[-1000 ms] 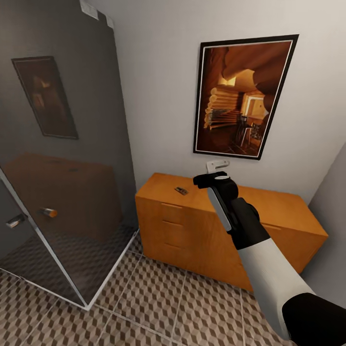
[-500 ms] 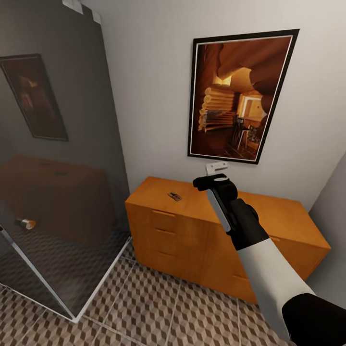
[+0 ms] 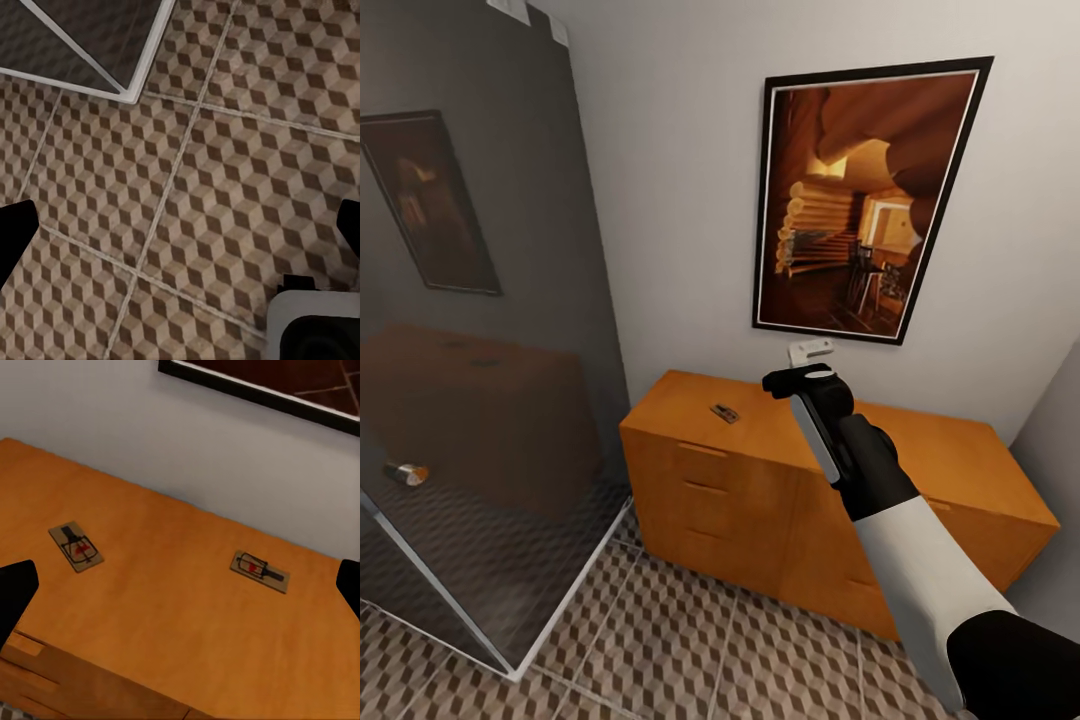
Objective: Take the four mousetraps from the cabinet in the bathroom and place them on the bathroom floor. Make sure all four end up on the same floor surface, and ensure that at least two of them are either under or directly next to the same bathroom sink.
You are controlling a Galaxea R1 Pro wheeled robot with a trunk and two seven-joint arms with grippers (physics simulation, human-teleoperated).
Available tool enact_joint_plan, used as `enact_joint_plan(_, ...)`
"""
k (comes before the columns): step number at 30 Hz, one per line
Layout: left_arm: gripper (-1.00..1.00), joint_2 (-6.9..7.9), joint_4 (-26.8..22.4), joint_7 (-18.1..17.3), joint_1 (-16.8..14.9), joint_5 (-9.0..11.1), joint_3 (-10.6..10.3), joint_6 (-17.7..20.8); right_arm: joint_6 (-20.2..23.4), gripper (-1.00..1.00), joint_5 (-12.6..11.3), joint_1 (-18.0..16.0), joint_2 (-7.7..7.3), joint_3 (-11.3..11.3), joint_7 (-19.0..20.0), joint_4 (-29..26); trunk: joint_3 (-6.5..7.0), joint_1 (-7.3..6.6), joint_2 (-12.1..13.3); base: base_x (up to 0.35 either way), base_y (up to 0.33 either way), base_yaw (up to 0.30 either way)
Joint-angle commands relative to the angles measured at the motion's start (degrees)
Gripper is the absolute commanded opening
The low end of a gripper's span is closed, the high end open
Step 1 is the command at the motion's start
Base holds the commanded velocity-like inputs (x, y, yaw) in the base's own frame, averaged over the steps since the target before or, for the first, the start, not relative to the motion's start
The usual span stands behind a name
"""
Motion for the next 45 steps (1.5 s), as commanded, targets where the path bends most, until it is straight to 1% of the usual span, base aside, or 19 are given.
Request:
enact_joint_plan(1, 1.0, -0.03, 0.2, 0.0, -0.1, 0.4, -0.5, -0.3, 0.2, 1.0, -0.6, -0.1, -0.03, 0.1, -0.6, 0.0, -0.13, 0.06, -0.1, 0.191, 0.112, 0.0)
enact_joint_plan(7, 1.0, -0.03, 0.2, 0.0, -0.1, 0.4, -0.5, -0.3, 0.2, 1.0, -0.6, 0.0, -0.1, 0.1, -0.6, 0.0, -0.13, 0.06, -0.1, 0.202, 0.141, 0.0)
enact_joint_plan(12, 1.0, -0.03, 0.2, 0.0, -0.1, 0.4, -0.5, -0.3, 0.0, 1.0, -0.6, 0.1, -0.12, 0.1, 0.0, 0.3, -0.13, 0.06, -0.1, 0.086, 0.059, 0.0)
enact_joint_plan(22, 1.0, -0.03, 0.2, 0.0, -0.1, 0.4, -0.5, -0.3, -0.4, 1.0, -0.5, 0.1, -0.19, 0.1, 5.5, 1.5, -0.13, 0.06, -0.1, 0.017, 0.012, 0.0)
enact_joint_plan(26, 1.0, -0.03, 0.2, 0.0, -0.1, 0.4, -0.5, -0.3, -1.5, 1.0, -0.5, 0.2, -0.25, 0.1, 6.4, 2.5, -0.13, 0.06, -0.1, 0.002, 0.002, 0.0)
enact_joint_plan(30, 1.0, -0.01, 0.2, 0.0, -0.1, 0.4, -0.5, -0.3, -3.6, 1.0, -0.5, 0.2, -0.36, 0.1, 6.9, 4.5, -0.13, 0.06, -0.1, 0.0, 0.0, 0.0)
enact_joint_plan(35, 1.0, -0.02, 0.2, 0.0, -0.1, 0.4, -0.5, -0.3, -4.7, 1.0, -0.5, 0.1, -0.44, 0.1, 7.5, 6.4, -0.13, 0.06, -0.1, 0.0, 0.0, 0.0)
enact_joint_plan(41, 1.0, -0.02, 0.2, 0.0, -0.1, 0.4, -0.5, -0.3, -5.7, 1.0, -0.4, 0.1, -0.47, 0.0, 10.1, 7.9, -0.13, 0.06, -0.1, 0.0, 0.0, 0.0)
enact_joint_plan(45, 1.0, -0.02, 0.2, 0.0, -0.1, 0.4, -0.5, -0.3, -6.2, 1.0, -0.4, 0.2, -0.53, 0.0, 11.1, 8.2, -0.13, 0.06, -0.1, 0.0, 0.0, 0.0)
